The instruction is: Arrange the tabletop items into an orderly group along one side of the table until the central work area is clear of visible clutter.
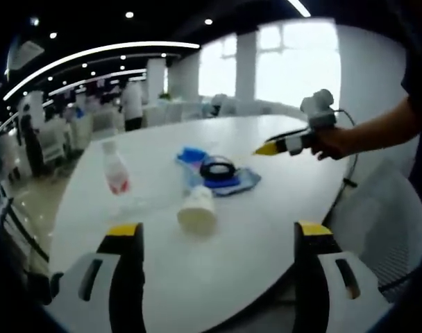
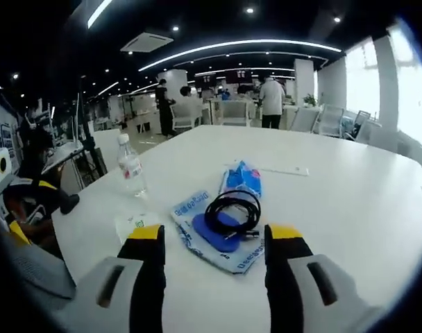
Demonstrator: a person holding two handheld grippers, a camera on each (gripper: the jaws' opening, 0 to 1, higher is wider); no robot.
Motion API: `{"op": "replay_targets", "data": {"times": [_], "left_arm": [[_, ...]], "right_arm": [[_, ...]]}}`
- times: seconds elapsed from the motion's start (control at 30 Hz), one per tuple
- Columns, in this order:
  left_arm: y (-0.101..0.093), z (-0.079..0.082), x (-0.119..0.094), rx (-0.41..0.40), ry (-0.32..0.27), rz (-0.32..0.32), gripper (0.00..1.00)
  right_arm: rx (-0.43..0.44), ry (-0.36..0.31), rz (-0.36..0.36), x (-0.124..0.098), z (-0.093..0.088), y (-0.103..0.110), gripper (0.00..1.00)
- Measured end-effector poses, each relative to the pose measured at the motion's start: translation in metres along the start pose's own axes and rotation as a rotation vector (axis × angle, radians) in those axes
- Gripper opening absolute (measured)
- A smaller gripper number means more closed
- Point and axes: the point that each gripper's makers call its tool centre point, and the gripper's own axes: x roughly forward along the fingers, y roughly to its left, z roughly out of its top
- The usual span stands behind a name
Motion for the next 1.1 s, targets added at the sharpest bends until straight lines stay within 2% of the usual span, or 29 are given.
{"op": "replay_targets", "data": {"times": [0.3,0.73,0.9,1.1], "left_arm": [[0.003,0.006,0.008,0.018,0.001,-0.013,0.86],[0.0,0.031,0.023,0.0,-0.042,-0.024,0.83],[-0.001,0.034,0.031,0.007,-0.034,-0.025,0.79],[-0.003,0.03,0.042,-0.01,-0.018,-0.035,0.7]], "right_arm": [[0.0,-0.007,-0.002,-0.028,-0.001,0.002,0.66],[0.013,-0.019,-0.036,-0.069,-0.002,-0.002,0.78],[0.004,-0.001,-0.049,-0.083,-0.007,-0.003,0.85],[0.039,0.01,-0.054,-0.105,-0.016,-0.003,0.92]]}}
